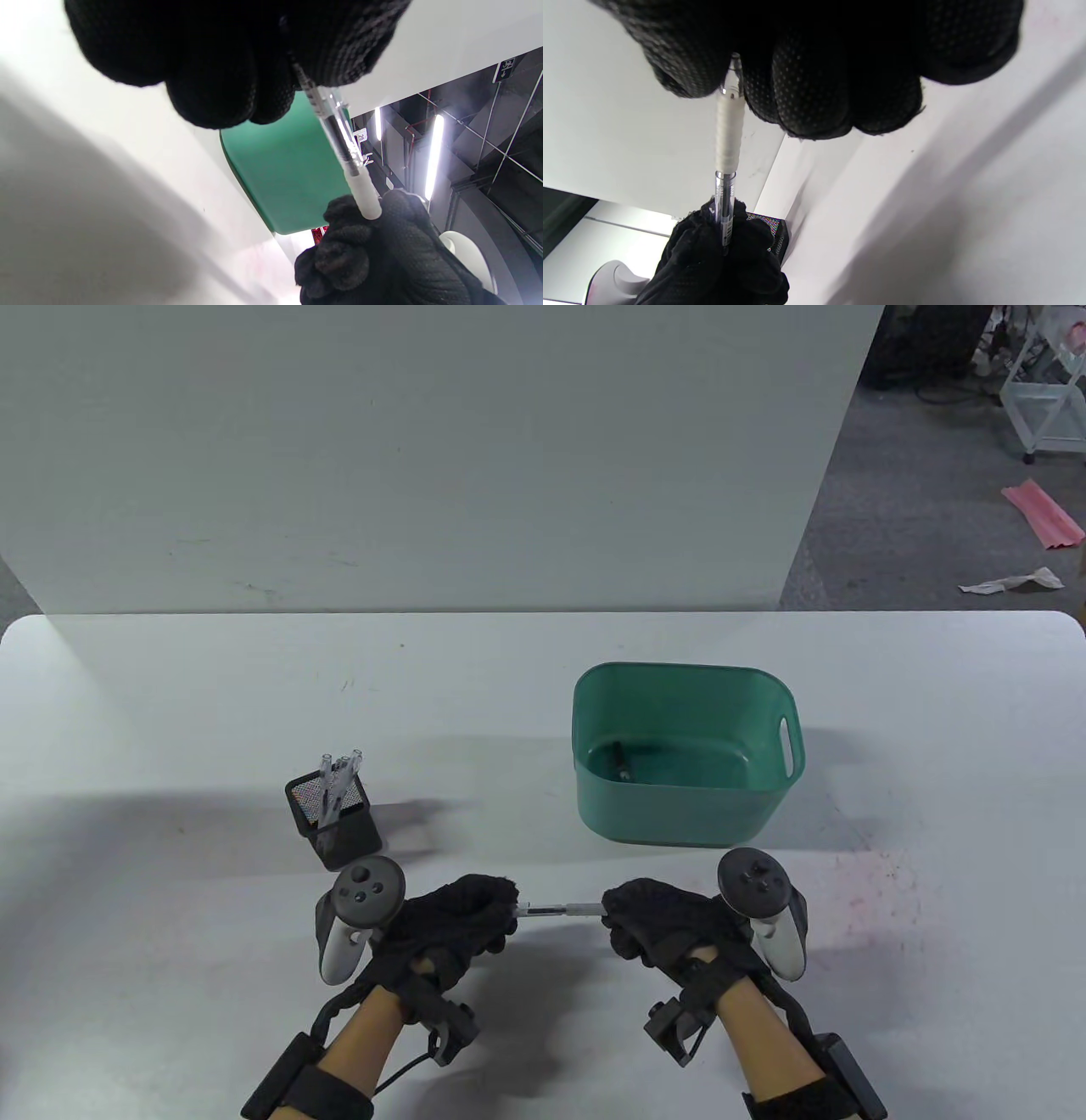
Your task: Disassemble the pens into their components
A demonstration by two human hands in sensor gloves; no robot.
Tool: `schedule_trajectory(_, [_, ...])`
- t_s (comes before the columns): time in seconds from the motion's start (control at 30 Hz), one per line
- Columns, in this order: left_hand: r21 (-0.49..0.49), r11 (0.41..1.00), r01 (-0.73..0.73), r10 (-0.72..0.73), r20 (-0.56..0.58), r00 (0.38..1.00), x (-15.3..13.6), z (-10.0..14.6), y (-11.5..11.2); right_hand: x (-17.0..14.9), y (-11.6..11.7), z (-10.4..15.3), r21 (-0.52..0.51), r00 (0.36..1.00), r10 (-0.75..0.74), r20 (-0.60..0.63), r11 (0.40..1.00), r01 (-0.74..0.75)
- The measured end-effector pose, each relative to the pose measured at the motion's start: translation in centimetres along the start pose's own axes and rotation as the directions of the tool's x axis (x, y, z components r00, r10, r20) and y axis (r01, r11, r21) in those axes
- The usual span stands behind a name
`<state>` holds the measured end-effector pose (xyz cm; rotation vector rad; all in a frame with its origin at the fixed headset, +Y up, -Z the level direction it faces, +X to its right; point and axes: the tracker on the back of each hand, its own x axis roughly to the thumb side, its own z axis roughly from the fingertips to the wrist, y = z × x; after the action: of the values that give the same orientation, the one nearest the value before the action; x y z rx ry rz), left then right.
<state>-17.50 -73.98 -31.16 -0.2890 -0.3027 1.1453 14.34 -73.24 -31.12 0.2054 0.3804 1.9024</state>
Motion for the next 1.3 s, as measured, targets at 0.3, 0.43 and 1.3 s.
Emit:
schedule_trajectory(0.3, [-0.012,1.0,-0.023,0.023,-0.01,1.0,0.0,0.0,-0.2,0.0,0.1,0.2,0.001,0.999,0.034,0.001,0.999,-0.034])
schedule_trajectory(0.43, [-0.018,0.999,-0.033,0.033,-0.008,0.999,0.0,0.0,-0.1,0.4,0.0,0.0,0.009,0.998,0.047,0.047,0.999,-0.048])
schedule_trajectory(1.3, [0.078,0.977,-0.199,0.204,-0.073,0.976,-2.4,0.6,3.2,2.6,-4.0,1.4,-0.255,0.981,0.076,0.177,0.967,-0.028])
